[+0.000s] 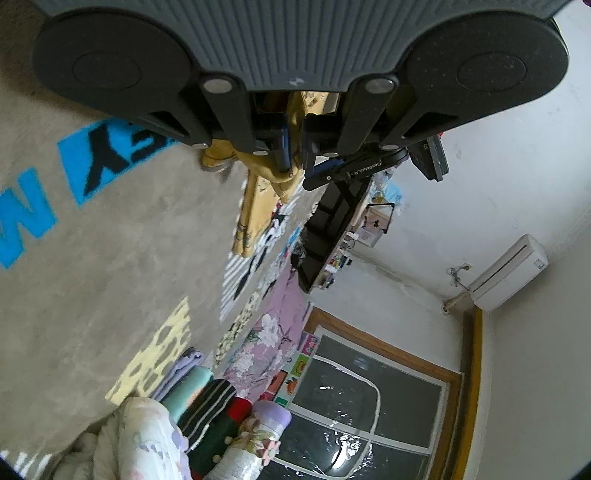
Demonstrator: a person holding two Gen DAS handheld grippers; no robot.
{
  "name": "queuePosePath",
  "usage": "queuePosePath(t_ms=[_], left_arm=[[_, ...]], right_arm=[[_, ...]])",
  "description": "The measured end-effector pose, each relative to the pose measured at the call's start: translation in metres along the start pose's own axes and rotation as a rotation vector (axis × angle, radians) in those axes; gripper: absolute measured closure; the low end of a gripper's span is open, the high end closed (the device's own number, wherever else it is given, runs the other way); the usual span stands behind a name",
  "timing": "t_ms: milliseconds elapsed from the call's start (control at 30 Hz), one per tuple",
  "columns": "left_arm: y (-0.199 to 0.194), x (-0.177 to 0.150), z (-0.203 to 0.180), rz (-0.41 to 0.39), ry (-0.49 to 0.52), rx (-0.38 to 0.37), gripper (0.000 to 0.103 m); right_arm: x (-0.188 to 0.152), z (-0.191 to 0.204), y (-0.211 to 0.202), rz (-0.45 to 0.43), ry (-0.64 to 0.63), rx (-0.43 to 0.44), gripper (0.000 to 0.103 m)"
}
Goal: Fold clothes
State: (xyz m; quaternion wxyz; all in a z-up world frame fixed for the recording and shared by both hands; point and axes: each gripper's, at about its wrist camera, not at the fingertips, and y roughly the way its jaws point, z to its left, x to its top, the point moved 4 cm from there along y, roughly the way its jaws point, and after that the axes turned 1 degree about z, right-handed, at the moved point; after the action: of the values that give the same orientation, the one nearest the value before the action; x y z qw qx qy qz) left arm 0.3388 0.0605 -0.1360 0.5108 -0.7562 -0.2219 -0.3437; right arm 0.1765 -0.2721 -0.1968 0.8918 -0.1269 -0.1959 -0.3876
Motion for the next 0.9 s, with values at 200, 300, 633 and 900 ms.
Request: queuePosePath(t_ms=[200, 300, 633, 900], left_arm=[[-0.006, -0.003, 0.002, 0.006, 0.075, 0.016, 0.075], [0.01, -0.007, -0.01, 0.042, 0.136, 0.039, 0.075], [0.016, -0.013, -0.014, 0.01, 0.165, 0.076, 0.098], [0.027, -0.02, -0.021, 0.048, 0.168, 0.024, 0.094]], right_arm=[[0.005, 0.016, -0.001, -0.008, -0.026, 0.109, 0.093], [0.007, 0.024, -0.002, -0.009, -0.025, 0.18, 0.093], [0.011, 0.024, 0.001, -0.003, 0.032, 0.266, 0.093], [0.01, 0.019, -0.001, -0.008, 0.063, 0.279, 0.093]])
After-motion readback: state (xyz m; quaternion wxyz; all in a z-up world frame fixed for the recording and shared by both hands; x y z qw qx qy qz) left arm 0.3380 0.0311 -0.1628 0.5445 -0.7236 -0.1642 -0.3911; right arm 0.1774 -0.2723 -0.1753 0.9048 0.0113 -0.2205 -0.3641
